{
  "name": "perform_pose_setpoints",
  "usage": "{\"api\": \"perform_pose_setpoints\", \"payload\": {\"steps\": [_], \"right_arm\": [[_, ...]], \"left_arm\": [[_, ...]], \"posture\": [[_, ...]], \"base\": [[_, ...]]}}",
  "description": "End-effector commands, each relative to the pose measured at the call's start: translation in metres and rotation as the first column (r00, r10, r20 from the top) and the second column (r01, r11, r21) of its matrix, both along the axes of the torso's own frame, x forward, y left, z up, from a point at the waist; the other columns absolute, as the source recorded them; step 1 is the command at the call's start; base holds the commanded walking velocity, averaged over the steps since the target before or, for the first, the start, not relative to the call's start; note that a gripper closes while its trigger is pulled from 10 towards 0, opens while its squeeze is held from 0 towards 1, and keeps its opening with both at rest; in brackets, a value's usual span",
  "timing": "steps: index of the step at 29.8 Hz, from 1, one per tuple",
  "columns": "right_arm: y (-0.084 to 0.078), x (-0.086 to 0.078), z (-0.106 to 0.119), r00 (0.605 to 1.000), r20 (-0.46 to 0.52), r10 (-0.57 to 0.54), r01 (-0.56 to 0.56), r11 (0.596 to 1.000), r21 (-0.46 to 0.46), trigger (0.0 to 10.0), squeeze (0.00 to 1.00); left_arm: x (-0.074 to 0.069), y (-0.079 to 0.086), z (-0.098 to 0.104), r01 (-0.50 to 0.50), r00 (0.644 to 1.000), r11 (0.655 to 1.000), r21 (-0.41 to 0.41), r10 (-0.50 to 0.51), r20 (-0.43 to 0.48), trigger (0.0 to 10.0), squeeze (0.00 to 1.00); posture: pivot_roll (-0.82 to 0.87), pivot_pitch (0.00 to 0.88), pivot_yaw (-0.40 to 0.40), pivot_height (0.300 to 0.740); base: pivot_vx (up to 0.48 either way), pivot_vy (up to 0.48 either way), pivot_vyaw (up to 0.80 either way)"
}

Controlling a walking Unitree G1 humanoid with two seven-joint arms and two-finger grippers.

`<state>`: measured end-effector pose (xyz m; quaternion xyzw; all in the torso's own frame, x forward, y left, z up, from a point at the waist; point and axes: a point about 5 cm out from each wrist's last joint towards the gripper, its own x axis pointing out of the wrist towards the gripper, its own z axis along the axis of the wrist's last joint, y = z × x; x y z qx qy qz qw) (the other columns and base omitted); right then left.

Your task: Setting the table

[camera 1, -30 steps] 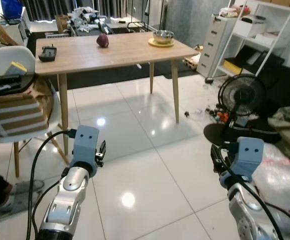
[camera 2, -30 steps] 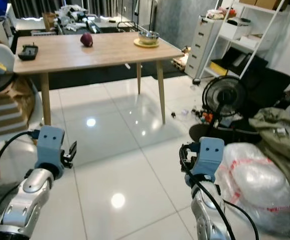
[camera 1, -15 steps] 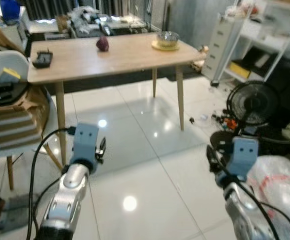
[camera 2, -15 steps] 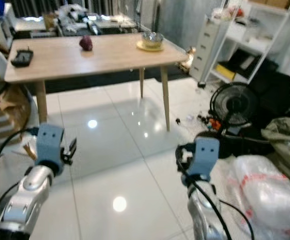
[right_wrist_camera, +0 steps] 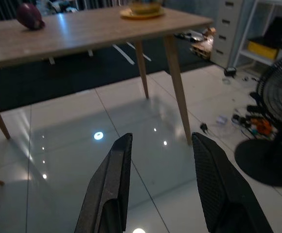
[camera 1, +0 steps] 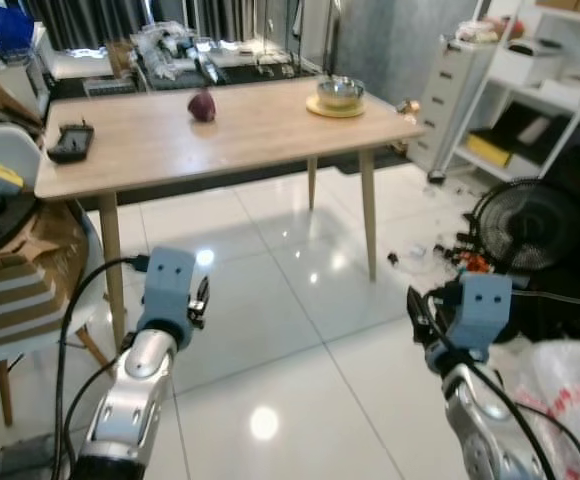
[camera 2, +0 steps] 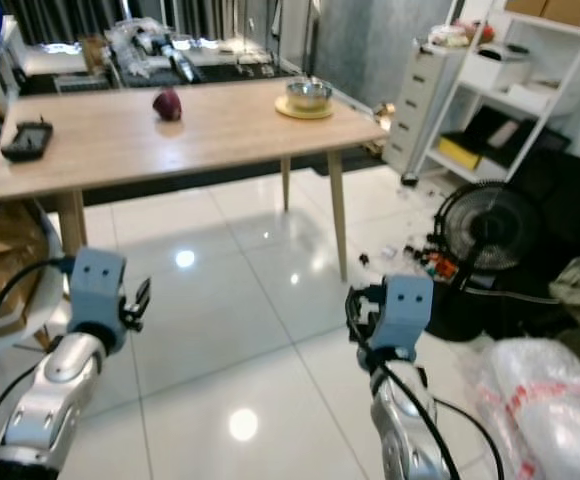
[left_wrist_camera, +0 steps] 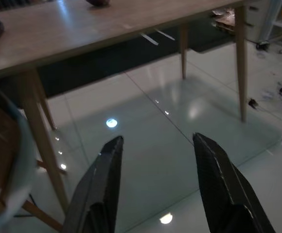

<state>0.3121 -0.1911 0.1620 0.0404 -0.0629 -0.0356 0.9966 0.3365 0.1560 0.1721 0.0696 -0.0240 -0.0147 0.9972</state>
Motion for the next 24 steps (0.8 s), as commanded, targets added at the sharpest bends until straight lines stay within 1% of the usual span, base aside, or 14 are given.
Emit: {"api": "perform_pose_setpoints", "payload": {"steps": [1, 18, 24], "right_arm": [[0.0021, -0.0008, -0.0036, 1.000, -0.010, 0.003, -0.003, 1.000, -0.002, 10.0, 0.00], [0.0004, 0.0000, -0.0042, 1.000, -0.013, -0.005, 0.006, 1.000, 0.014, 10.0, 0.00], [-0.0002, 0.0001, -0.0046, 1.000, -0.017, -0.010, 0.010, 1.000, 0.023, 10.0, 0.00]], "left_arm": [[-0.0013, 0.0056, -0.0047, -0.018, 1.000, 1.000, 0.008, 0.018, -0.015, 10.0, 0.00], [-0.0001, 0.0042, -0.0036, -0.013, 1.000, 1.000, 0.004, 0.013, -0.011, 10.0, 0.00], [-0.0003, 0.0043, -0.0035, -0.013, 1.000, 1.000, 0.004, 0.013, -0.011, 10.0, 0.00]], "posture": [[0.11, 0.056, 0.031, 0.740], [0.10, 0.053, 0.031, 0.740], [0.10, 0.054, 0.030, 0.740]], "base": [[0.480, 0.000, 0.00], [0.480, 0.000, 0.00], [0.480, 0.000, -0.76]]}}
